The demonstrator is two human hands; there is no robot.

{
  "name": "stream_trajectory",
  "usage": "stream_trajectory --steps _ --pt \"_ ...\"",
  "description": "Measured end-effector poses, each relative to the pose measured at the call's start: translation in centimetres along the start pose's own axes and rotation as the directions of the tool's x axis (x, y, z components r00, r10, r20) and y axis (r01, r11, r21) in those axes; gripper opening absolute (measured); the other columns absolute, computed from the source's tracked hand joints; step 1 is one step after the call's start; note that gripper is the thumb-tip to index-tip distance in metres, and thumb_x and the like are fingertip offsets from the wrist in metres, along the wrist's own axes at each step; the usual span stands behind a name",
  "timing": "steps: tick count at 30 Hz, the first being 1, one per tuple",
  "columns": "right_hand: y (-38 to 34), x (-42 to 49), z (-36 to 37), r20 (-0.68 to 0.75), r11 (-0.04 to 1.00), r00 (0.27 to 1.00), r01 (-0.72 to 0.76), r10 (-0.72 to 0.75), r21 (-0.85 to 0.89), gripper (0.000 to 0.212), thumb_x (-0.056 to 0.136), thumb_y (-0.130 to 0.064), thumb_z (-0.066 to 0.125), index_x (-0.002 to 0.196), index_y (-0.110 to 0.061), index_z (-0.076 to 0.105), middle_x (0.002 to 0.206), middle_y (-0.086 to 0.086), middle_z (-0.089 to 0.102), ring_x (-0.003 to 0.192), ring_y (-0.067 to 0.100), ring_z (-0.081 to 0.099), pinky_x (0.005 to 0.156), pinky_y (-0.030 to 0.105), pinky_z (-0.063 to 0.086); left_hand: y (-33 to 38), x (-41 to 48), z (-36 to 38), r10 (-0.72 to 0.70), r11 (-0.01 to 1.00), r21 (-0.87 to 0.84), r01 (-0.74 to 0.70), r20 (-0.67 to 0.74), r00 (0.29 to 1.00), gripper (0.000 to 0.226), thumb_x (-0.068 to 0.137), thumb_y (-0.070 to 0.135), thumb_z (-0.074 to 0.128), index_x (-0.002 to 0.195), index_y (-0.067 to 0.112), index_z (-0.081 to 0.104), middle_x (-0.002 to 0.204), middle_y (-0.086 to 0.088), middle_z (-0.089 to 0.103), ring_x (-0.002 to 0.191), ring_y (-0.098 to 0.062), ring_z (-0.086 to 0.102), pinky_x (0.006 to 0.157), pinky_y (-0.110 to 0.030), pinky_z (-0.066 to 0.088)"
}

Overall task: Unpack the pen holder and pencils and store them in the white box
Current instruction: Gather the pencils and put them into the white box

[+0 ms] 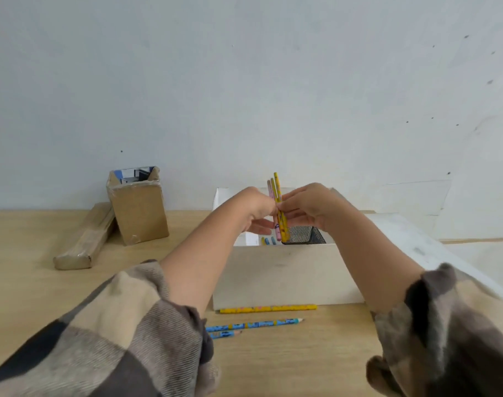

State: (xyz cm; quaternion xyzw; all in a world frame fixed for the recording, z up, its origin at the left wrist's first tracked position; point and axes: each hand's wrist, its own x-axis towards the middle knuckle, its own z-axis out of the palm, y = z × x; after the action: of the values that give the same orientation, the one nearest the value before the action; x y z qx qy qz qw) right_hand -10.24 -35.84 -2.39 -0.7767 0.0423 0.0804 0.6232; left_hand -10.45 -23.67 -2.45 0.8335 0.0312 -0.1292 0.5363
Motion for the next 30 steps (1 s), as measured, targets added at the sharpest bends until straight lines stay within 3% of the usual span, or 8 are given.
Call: stream_trajectory --steps 5,8,13,17,21,23,26,30 --pt "2.5 3.3 0.8 -0.03 0.976 0.988 -0.155 0.152 -0.15 0.018 0.083 0.011 0.059 0.101 0.013 0.06 0.069 0.02 0.065 0.053 0.025 0.065 0.053 0.034 0.059 -0.8 2.2 1.6 -0.124 0.971 0.21 0.115 0.032 0.992 0.021 0.091 0.005 0.051 0.109 -0.001 0.058 0.101 -0.013 0.062 0.037 -0.011 0.057 0.064 -0.025 0.052" --pt "3.6 4.6 1.1 -0.04 0.943 0.975 -0.222 0.218 -0.25 0.015 0.084 0.01 0.055 0.097 0.01 0.062 0.069 0.018 0.064 0.056 0.024 0.062 0.058 0.034 0.057 -1.3 3.1 2.4 -0.145 0.94 0.318 0.119 0.06 0.988 0.018 0.092 0.007 0.051 0.073 0.006 0.052 0.125 -0.01 0.06 0.046 -0.01 0.056 0.061 -0.021 0.048" --pt "4.1 5.1 1.5 -0.1 0.849 0.97 -0.243 0.222 -0.469 0.02 0.084 0.005 0.056 0.066 -0.004 0.055 0.064 0.011 0.057 0.055 0.02 0.055 0.059 0.029 0.047 -1.5 3.3 2.9 -0.194 0.912 0.385 0.143 0.097 0.976 0.026 0.092 0.004 0.045 0.066 0.006 0.047 0.079 -0.007 0.058 0.063 -0.015 0.054 0.061 -0.022 0.046" --pt "3.8 4.5 1.1 -0.083 0.864 0.979 -0.202 0.184 -0.461 0.012 0.087 0.0 0.052 0.076 -0.001 0.055 0.07 0.013 0.056 0.059 0.022 0.056 0.058 0.028 0.048 -1.0 2.3 2.5 -0.181 0.857 0.504 0.108 0.098 0.979 0.023 0.094 0.013 0.046 0.108 -0.001 0.057 0.122 -0.018 0.056 0.098 -0.027 0.057 0.086 -0.031 0.046" --pt "2.2 2.2 0.4 -0.138 0.937 0.99 -0.01 -0.041 -0.349 0.023 0.086 0.001 0.054 0.107 0.002 0.063 0.088 0.02 0.068 0.075 0.033 0.069 0.075 0.042 0.059 -1.1 1.0 1.3 0.106 0.95 0.3 -0.088 -0.045 0.993 0.053 0.088 0.02 0.058 0.136 0.007 0.041 0.14 -0.01 0.046 0.119 -0.027 0.052 0.096 -0.039 0.049" --pt "1.2 -0.5 0.8 -0.171 0.958 0.967 0.141 -0.187 -0.249 0.02 0.087 0.0 0.053 0.103 -0.003 0.065 0.085 0.016 0.069 0.067 0.03 0.07 0.07 0.039 0.061 -2.1 -0.7 0.4 0.359 0.928 0.175 -0.328 -0.194 0.913 0.052 0.085 0.018 0.059 0.135 0.02 0.044 0.132 0.0 0.055 0.112 -0.017 0.056 0.093 -0.029 0.047" --pt "0.9 -5.1 2.0 -0.118 0.931 0.927 0.341 -0.356 -0.13 0.016 0.088 -0.003 0.052 0.094 -0.008 0.065 0.077 0.009 0.066 0.046 0.02 0.062 0.044 0.027 0.054 -5.2 -5.0 -0.7 0.626 0.745 0.122 -0.655 -0.466 0.625 0.039 0.083 0.008 0.056 0.117 0.028 0.056 0.106 0.01 0.061 0.09 -0.005 0.059 0.07 -0.017 0.045" --pt "4.3 -8.6 5.1 0.067 0.909 0.92 0.393 -0.387 -0.137 0.017 0.086 -0.004 0.057 0.078 -0.016 0.065 0.065 0.004 0.063 0.038 0.017 0.055 0.036 0.023 0.043 -12.1 -9.3 -1.3 0.559 0.721 0.077 -0.689 -0.652 0.512 0.038 0.079 0.004 0.051 0.095 0.039 0.055 0.088 0.014 0.059 0.077 0.001 0.055 0.061 -0.012 0.043"
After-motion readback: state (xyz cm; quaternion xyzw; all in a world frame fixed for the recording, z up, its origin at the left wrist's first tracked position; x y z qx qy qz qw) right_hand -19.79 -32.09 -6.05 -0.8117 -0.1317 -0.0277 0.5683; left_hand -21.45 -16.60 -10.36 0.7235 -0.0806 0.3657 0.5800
